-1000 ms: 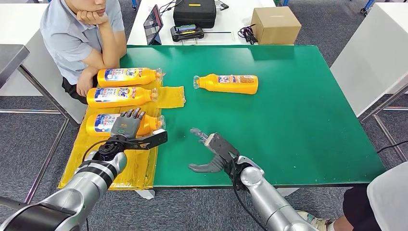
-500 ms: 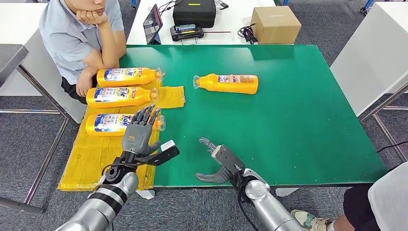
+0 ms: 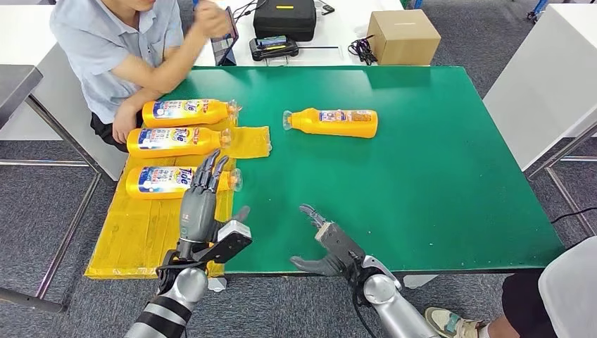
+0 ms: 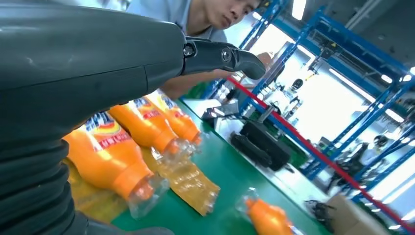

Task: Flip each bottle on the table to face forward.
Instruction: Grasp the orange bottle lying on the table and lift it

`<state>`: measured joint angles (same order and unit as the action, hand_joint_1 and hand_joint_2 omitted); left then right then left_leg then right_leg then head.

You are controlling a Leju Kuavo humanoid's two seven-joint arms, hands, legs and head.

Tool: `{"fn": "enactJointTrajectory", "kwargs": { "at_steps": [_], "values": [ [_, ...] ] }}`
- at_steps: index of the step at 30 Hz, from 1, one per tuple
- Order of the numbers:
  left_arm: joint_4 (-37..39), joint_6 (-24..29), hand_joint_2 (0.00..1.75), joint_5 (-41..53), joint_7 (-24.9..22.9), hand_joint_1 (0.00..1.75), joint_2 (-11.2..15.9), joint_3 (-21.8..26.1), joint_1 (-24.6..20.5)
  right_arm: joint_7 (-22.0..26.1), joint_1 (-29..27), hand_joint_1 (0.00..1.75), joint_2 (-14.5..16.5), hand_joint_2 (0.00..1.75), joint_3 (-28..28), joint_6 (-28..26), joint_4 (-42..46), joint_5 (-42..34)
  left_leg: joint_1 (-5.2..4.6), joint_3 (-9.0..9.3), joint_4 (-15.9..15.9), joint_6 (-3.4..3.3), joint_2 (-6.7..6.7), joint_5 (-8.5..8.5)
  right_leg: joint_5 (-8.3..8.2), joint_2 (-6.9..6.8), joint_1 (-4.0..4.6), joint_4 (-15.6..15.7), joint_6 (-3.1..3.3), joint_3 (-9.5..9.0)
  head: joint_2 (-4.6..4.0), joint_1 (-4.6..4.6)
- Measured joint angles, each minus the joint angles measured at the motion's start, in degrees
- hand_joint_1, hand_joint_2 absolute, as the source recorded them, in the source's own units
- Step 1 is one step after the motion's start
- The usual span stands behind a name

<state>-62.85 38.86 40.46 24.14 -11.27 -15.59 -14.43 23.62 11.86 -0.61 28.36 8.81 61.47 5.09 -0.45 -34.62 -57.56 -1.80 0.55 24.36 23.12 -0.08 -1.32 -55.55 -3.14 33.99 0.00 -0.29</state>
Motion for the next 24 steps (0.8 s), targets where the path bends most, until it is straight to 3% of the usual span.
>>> {"fn": "enactJointTrajectory", "kwargs": {
  "at_steps": [3, 8, 13, 17, 22, 24],
  "values": [
    [-3.3, -2.9, 1.75, -12.1, 1.9, 0.0, 0.2, -1.4, 2.2, 0.8, -2.9, 0.0, -0.9, 0.0, -1.4, -1.2, 4.5, 0.4, 0.0, -0.01, 0.0, 0.0, 0.02, 0.02, 0.01, -0.01, 0.0, 0.0, 0.0, 0.0, 0.0, -0.01],
    [-10.1, -7.3, 1.75, -24.7, 3.9, 0.0, 0.9, -3.6, 7.1, 4.2, -9.4, 0.0, -2.5, 0.0, -5.4, -1.0, 14.7, -0.3, 0.0, -0.05, 0.0, 0.01, 0.01, 0.07, 0.03, -0.01, 0.0, 0.0, 0.0, 0.04, 0.0, 0.0],
    [-17.2, -13.9, 1.75, -37.6, 4.9, 0.0, 1.3, -3.9, 12.6, 7.9, -15.4, 0.0, -1.8, 0.0, -10.1, -2.0, 24.5, -0.4, 0.01, -0.04, 0.0, -0.01, 0.0, 0.09, 0.04, -0.01, 0.01, 0.0, 0.02, 0.03, 0.0, 0.0],
    [-21.7, -18.2, 1.75, -43.0, 3.8, 0.0, 1.8, -3.9, 16.5, 8.5, -19.1, 0.0, 0.2, 0.0, -13.2, -6.0, 29.9, 0.0, 0.01, -0.03, 0.0, 0.0, 0.0, 0.1, 0.05, 0.0, 0.01, 0.0, 0.03, 0.03, 0.0, -0.01],
    [-23.5, -19.2, 1.75, -44.7, 3.3, 0.0, 2.0, -4.4, 18.3, 8.6, -21.5, 0.0, 2.0, 0.0, -14.6, -12.8, 33.1, 4.3, 0.01, 0.0, 0.0, -0.01, 0.0, 0.09, 0.05, 0.0, 0.01, 0.0, 0.03, 0.01, 0.0, 0.01],
    [-23.6, -19.2, 1.75, -44.7, 3.3, 0.0, 2.0, -4.5, 18.4, 8.6, -21.9, 0.0, 2.3, 0.87, -14.7, -13.7, 33.7, 4.9, 0.0, 0.01, 0.0, -0.01, 0.0, 0.08, 0.04, 0.0, 0.0, 0.0, 0.03, 0.0, 0.0, 0.0]
  ]
}}
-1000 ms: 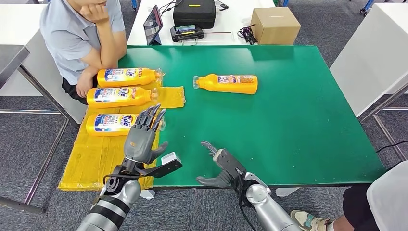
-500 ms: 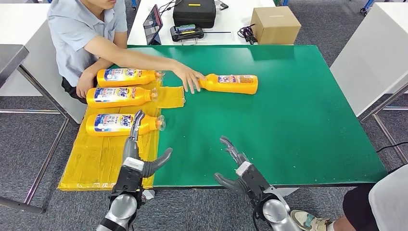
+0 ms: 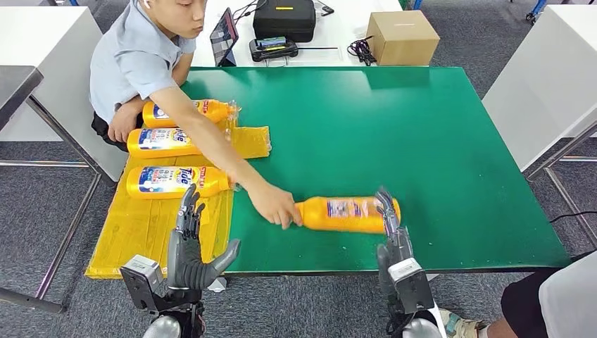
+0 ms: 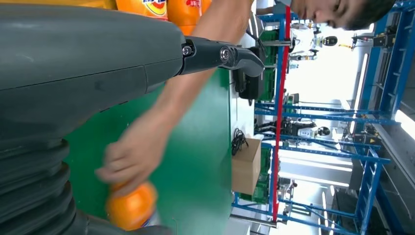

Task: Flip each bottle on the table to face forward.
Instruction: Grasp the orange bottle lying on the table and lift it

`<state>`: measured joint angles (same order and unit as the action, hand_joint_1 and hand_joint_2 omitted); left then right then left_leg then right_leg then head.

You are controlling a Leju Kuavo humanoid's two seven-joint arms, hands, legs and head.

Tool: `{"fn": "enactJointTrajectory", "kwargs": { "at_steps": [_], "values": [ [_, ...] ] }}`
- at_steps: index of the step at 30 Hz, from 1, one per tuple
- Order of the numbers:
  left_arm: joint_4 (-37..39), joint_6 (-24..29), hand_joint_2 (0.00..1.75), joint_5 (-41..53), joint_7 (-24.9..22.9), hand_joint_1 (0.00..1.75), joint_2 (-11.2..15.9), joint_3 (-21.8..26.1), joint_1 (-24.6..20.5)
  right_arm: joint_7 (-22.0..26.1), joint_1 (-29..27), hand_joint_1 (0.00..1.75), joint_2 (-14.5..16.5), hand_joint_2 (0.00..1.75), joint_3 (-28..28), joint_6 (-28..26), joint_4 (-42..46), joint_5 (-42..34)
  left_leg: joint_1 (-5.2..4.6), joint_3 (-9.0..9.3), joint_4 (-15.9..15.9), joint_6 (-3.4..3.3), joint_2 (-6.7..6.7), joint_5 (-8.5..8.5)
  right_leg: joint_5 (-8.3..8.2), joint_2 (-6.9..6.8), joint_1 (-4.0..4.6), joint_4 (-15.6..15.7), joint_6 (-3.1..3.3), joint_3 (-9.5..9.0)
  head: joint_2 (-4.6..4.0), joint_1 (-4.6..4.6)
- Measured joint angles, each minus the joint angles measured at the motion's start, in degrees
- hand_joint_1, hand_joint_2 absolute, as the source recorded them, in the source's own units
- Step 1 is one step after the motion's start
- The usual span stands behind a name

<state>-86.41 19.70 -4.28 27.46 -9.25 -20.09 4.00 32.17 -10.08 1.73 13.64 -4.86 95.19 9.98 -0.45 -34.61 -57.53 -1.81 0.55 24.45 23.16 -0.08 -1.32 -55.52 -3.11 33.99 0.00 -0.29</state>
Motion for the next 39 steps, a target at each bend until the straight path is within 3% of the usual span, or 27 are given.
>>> {"fn": "enactJointTrajectory", "kwargs": {
  "at_steps": [2, 5, 11, 23, 30, 39],
  "values": [
    [0.0, 0.0, 1.75, 0.0, 0.0, 0.0, 0.0, -0.1, 0.0, -0.3, -0.4, 0.0, 0.1, 1.75, -0.1, -0.4, 0.4, 0.5, 0.0, 0.01, 0.0, 0.0, 0.0, 0.0, 0.0, 0.0, 0.0, 0.0, 0.0, -0.01, 0.0, 0.0],
    [0.0, 0.2, 1.75, 0.8, 0.3, 0.0, 0.0, -0.5, 0.0, -1.1, -1.0, 0.0, -0.2, 1.75, -0.1, -3.2, 0.7, 5.0, -0.01, 0.02, 0.0, 0.0, 0.01, 0.0, -0.01, 0.0, 0.0, 0.0, -0.01, -0.02, 0.0, -0.01],
    [0.0, -0.1, 1.75, 2.3, 0.1, 0.0, -0.1, -1.6, -0.2, -6.6, -1.8, 0.0, -3.7, 1.75, 0.6, -15.2, 0.8, 25.4, -0.01, 0.01, 0.0, 0.0, 0.0, 0.0, 0.0, 0.0, -0.01, 0.0, -0.01, -0.01, 0.0, 0.0],
    [0.0, -2.4, 1.75, 3.8, -2.2, 0.0, -0.6, -2.9, -0.6, -20.4, 0.0, 0.0, -11.3, 1.75, 2.8, -17.5, -2.4, 43.6, -0.01, 0.01, 0.0, -0.01, -0.01, 0.0, -0.02, 0.0, -0.01, 0.0, -0.02, -0.03, 0.0, -0.02],
    [0.1, -4.1, 1.75, 2.6, -3.6, 0.0, -0.6, -3.5, -1.5, -21.6, 5.4, 0.0, -14.5, 1.75, 3.5, -12.9, -8.3, 43.1, -0.02, 0.01, 0.0, -0.01, -0.01, -0.01, -0.03, 0.0, -0.01, 0.0, -0.03, -0.03, 0.0, -0.02],
    [2.3, -1.2, 1.75, 1.0, -4.3, 0.0, -1.3, -4.3, -4.4, -19.7, 12.3, 0.0, -15.3, 1.75, 4.7, -10.1, -17.1, 40.5, -0.01, 0.01, 0.0, -0.02, 0.0, -0.02, -0.03, 0.0, 0.0, 0.0, -0.03, -0.03, 0.0, -0.02]
  ]
}}
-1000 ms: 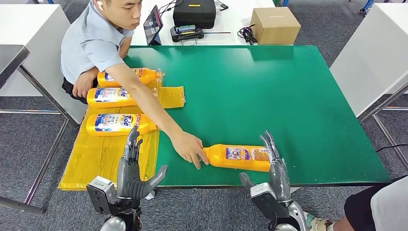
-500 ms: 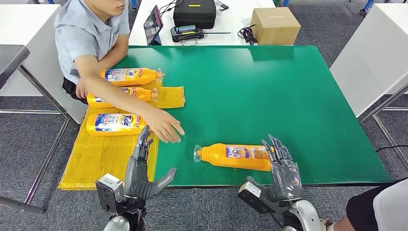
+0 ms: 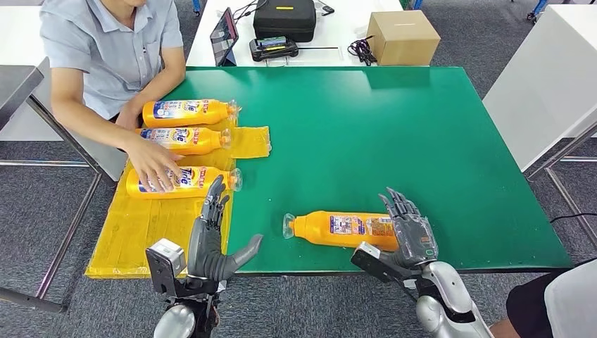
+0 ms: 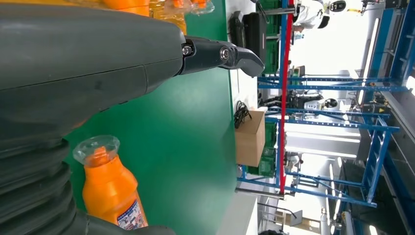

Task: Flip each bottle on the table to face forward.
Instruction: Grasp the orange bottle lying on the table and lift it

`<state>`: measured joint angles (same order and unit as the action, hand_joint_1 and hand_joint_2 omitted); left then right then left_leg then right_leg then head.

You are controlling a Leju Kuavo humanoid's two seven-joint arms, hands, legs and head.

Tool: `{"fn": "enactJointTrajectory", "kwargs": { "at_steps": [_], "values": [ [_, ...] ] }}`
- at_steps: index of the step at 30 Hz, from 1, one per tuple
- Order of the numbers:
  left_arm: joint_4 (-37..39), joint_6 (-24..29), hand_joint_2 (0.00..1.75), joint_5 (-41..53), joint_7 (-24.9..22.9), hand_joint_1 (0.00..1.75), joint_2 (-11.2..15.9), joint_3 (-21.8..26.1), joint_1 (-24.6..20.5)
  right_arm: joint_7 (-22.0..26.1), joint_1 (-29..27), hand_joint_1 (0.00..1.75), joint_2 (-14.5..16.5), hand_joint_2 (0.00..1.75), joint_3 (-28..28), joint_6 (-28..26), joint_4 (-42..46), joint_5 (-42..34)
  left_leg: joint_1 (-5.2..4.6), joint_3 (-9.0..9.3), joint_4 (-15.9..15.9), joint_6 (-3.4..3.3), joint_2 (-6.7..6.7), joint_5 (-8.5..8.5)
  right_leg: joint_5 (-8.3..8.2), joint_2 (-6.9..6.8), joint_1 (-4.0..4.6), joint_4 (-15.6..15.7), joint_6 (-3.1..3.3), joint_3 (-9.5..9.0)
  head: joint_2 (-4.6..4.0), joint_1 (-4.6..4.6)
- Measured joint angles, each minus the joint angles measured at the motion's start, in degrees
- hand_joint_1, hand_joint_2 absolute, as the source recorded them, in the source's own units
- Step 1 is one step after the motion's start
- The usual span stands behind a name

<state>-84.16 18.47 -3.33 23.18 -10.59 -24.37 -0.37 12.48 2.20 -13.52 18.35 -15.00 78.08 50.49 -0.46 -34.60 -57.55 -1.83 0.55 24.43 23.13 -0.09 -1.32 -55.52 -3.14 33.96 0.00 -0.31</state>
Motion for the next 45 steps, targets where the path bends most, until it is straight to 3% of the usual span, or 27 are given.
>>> {"fn": "enactJointTrajectory", "kwargs": {
  "at_steps": [15, 36, 45],
  "values": [
    [2.3, 0.2, 1.75, -1.0, -0.6, 0.0, -0.2, -1.8, -1.9, 0.7, 5.1, 0.0, 0.5, 1.75, 3.1, 1.2, -6.5, -1.4, 0.0, -0.02, 0.0, 0.0, 0.0, 0.0, 0.0, 0.0, 0.0, 0.0, 0.0, 0.0, 0.0, 0.01],
    [3.4, 0.1, 1.75, -1.1, -0.8, 0.0, -0.2, -3.2, -3.0, -0.3, 11.9, 0.0, 1.1, 1.75, 9.3, 8.8, -13.3, -4.7, 0.0, -0.01, 0.0, 0.0, -0.01, -0.01, 0.0, 0.01, 0.0, 0.0, 0.0, 0.01, 0.0, 0.0],
    [3.6, 0.0, 1.75, -1.1, -0.8, 0.0, -0.2, -3.2, -3.1, -0.8, 13.3, 0.0, 0.6, 1.75, 10.3, 9.6, -14.5, -4.8, 0.0, -0.01, 0.0, 0.0, 0.0, 0.0, 0.0, 0.0, 0.0, 0.0, 0.0, 0.0, 0.0, 0.01]
  ]
}}
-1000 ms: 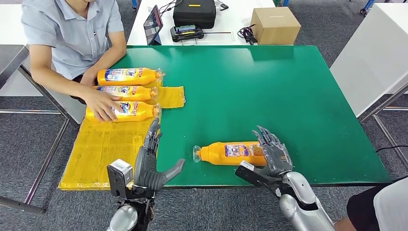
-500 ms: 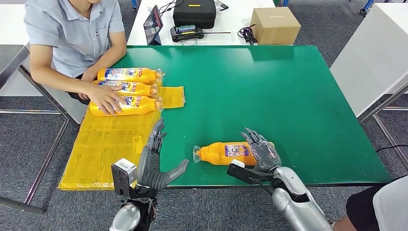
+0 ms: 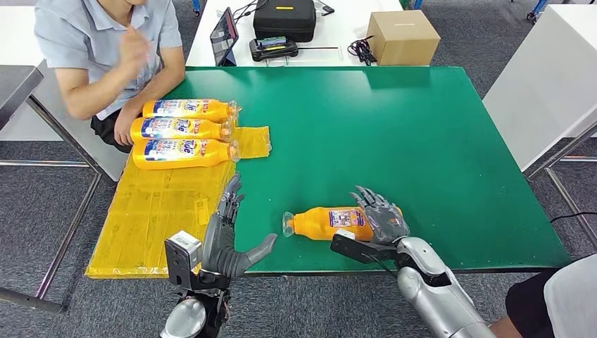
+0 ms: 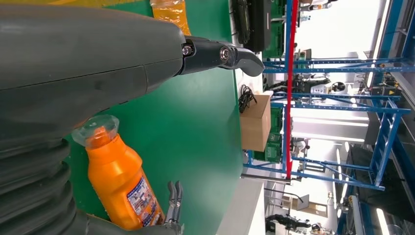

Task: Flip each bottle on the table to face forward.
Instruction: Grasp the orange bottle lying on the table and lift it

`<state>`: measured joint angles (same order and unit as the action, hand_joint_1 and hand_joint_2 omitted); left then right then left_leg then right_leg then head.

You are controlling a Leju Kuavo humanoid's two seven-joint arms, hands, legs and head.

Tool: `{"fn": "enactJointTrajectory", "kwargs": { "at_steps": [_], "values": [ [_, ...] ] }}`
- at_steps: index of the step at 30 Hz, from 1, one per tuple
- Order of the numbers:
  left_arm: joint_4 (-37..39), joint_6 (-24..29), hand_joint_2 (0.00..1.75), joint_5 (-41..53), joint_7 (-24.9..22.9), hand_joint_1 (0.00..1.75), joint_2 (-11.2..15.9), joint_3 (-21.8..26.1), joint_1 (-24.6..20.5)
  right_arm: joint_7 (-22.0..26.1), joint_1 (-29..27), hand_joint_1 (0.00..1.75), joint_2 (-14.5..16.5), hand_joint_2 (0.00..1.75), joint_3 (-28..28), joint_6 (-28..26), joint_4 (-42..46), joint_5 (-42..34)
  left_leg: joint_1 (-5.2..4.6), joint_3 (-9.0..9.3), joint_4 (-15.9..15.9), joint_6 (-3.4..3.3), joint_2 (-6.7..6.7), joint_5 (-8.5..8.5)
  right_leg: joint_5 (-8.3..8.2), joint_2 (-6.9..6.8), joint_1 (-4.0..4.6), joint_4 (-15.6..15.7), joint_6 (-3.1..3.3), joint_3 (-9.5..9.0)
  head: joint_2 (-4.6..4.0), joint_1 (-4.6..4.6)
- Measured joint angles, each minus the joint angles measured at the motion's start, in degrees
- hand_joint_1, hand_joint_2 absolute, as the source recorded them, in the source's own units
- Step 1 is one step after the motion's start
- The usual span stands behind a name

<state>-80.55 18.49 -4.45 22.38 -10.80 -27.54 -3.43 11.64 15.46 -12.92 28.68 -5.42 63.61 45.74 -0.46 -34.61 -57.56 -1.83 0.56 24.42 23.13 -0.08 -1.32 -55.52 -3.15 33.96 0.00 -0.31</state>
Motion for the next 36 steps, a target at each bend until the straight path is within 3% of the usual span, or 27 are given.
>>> {"fn": "enactJointTrajectory", "kwargs": {
  "at_steps": [7, 8, 11, 12, 17, 25, 36],
  "values": [
    [0.1, -0.2, 1.75, -0.3, -0.3, 0.0, 0.0, 0.0, 0.0, -4.9, 2.8, 0.0, -1.7, 1.75, 2.4, 5.2, -1.3, -0.7, 0.0, 0.08, 0.0, -0.02, 0.0, -0.01, 0.0, 0.0, 0.0, 0.0, 0.0, -0.07, 0.0, -0.01],
    [0.1, -0.3, 1.75, -0.3, -0.4, 0.0, 0.0, 0.0, 0.0, -6.0, 3.4, 0.09, -2.1, 1.75, 2.9, 6.4, -1.5, -0.8, 0.0, 0.09, 0.0, -0.02, 0.01, -0.02, 0.0, -0.01, 0.0, 0.0, 0.0, -0.09, 0.0, -0.01],
    [0.2, -0.5, 1.75, -0.4, -0.7, 0.0, 0.0, 0.0, 0.0, -8.3, 4.9, 1.37, -3.8, 1.75, 4.9, 9.3, -1.9, -1.0, -0.01, 0.13, 0.0, -0.04, 0.02, -0.02, -0.01, -0.01, -0.01, 0.0, 0.0, -0.14, 0.0, 0.01],
    [0.2, -0.5, 1.75, -0.4, -0.7, 0.0, 0.0, 0.0, 0.0, -8.8, 5.3, 1.71, -4.3, 1.75, 5.6, 9.7, -2.0, -1.2, -0.02, 0.14, 0.0, -0.04, 0.02, -0.02, -0.01, -0.01, -0.01, 0.0, 0.0, -0.15, 0.0, 0.01],
    [0.3, -0.4, 1.75, -0.4, -0.7, 0.0, 0.0, 0.0, 0.0, -10.4, 6.3, 1.75, -6.2, 1.75, 7.5, 11.0, -2.0, -2.4, -0.02, 0.16, 0.0, -0.04, 0.03, -0.02, -0.01, -0.01, -0.02, 0.0, -0.01, -0.18, 0.0, 0.01],
    [0.5, -0.4, 1.75, -0.5, -0.7, 0.0, 0.0, 0.0, -0.3, -8.1, 7.8, 1.75, -8.7, 1.75, 8.9, 14.7, -1.9, -8.2, -0.02, 0.21, 0.0, -0.04, 0.03, -0.02, -0.01, -0.01, -0.01, 0.0, -0.01, -0.21, 0.0, 0.0],
    [1.7, 0.3, 1.75, -2.6, 2.0, 0.0, 0.0, 0.0, -1.9, 1.6, 5.9, 1.75, -8.1, 1.75, 6.0, 13.7, -1.8, -23.7, 0.0, 0.24, 0.0, -0.03, -0.04, -0.01, -0.01, 0.01, 0.01, 0.0, -0.01, -0.22, 0.0, 0.0]
  ]
}}
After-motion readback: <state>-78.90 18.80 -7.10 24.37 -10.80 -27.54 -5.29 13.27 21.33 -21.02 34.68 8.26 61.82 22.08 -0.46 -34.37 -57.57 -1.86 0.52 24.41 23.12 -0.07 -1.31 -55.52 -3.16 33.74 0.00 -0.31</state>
